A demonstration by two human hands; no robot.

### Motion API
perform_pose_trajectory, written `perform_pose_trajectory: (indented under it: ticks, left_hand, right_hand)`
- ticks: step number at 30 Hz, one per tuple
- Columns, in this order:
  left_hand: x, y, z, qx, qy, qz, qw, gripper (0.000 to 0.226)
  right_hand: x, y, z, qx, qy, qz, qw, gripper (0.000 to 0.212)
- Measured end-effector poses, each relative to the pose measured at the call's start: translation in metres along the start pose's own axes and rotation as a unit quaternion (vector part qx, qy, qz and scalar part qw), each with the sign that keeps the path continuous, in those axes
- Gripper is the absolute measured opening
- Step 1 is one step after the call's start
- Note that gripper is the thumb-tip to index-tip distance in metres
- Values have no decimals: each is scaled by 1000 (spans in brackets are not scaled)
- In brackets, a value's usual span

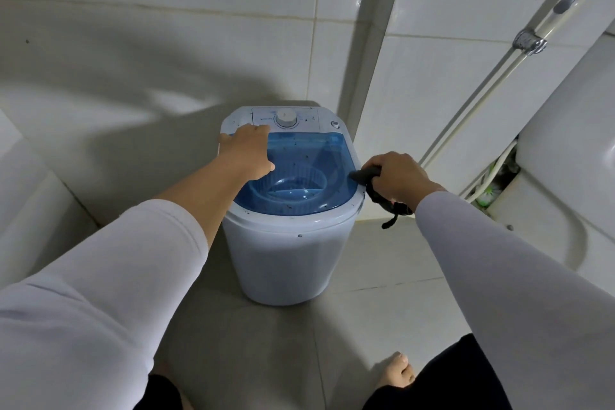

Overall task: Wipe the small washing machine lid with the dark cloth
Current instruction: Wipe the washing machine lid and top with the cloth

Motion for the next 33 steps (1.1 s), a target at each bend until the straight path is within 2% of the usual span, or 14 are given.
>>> perform_pose_trajectory:
  ticks: [3, 9, 15, 23, 27, 33]
  left_hand:
    - [2, 1, -7, -8, -31, 7, 999, 84]
    - [9, 3, -23, -8, -74, -4, 997, 82]
    - [5, 1, -41, -19, -85, -10, 996, 91]
    - [-1, -1, -49, -25, -54, 6, 998, 93]
    - [-3, -5, -50, -31, -32, -8, 999, 94]
    - [-5, -13, -49, -37, -12, -18, 999, 101]
  right_hand:
    - [-13, -3, -5, 2, -7, 8, 1000, 27]
    - [-15, -6, -21, -12, -26, -14, 999, 30]
    - [-22, -15, -38, -14, -32, -9, 999, 23]
    - [-33, -41, -63, 2, -41, -43, 998, 6]
    - [-42, -57, -70, 17, -37, -45, 998, 8]
    - [-59, -86, -72, 48, -29, -77, 995, 23]
Point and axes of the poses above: each hand's wrist, its own z-axis towards the middle knuckle, its own x-axis out of the back of the hand, y = z × x, the point moved 1 cm from there along z, towards the middle knuckle, and after that the axes turned 2 degrees about -y, right-handed, at the moved point
